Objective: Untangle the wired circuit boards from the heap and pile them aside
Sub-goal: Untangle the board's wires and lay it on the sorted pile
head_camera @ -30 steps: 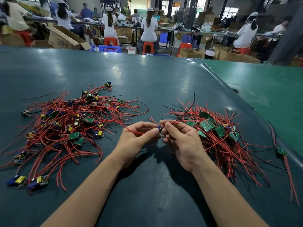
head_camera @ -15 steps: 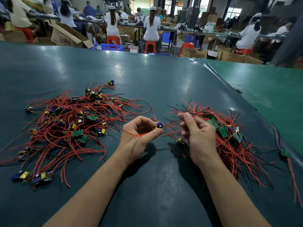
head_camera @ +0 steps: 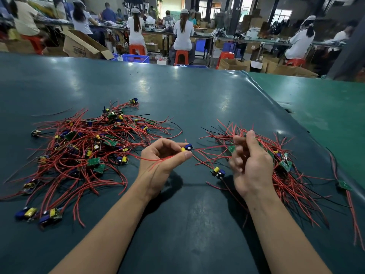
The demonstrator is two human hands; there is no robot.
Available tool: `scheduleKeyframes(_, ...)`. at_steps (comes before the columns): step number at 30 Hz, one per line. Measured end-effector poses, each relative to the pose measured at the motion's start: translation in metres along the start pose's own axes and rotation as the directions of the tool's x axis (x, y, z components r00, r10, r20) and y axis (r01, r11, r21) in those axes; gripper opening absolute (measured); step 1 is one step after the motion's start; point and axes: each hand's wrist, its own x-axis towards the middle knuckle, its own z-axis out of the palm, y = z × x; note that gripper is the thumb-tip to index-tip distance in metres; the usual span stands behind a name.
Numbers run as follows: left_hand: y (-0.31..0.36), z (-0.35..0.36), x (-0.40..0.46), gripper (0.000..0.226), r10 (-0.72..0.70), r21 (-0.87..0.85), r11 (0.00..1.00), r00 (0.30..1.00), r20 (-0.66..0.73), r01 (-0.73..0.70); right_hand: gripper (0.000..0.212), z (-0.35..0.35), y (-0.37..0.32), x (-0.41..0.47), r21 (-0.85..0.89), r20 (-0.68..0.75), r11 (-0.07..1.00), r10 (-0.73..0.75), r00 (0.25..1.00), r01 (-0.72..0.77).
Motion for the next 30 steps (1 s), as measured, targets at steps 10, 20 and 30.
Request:
scheduleKeyframes(10, 0.011, -0.01, 0.012, 0.046, -0.248, -0.564, 0.813, 0.963, -0.104, 0.148, 0.013, 0.0, 0.018, -0.009, -0.533, 0.245, 0.845, 0.107, 0.963, 0.042)
scheduleKeyframes(20, 0.006, 0.005, -0.01, 0.03, -0.415, 0.078, 0.903, 0.81, 0.414, 0.423, 0.036, 0.005, 0.023, -0.017, -0.466, 0.407, 0.875, 0.342, 0.847, -0.129)
scheduleKeyframes(30, 0.0, 0.004, -0.009, 0.028, -0.392, 0.056, 0.901, 0.753, 0.529, 0.43, 0.031, 0.005, 0.023, -0.016, -0.432, 0.387, 0.892, 0.317, 0.866, -0.133)
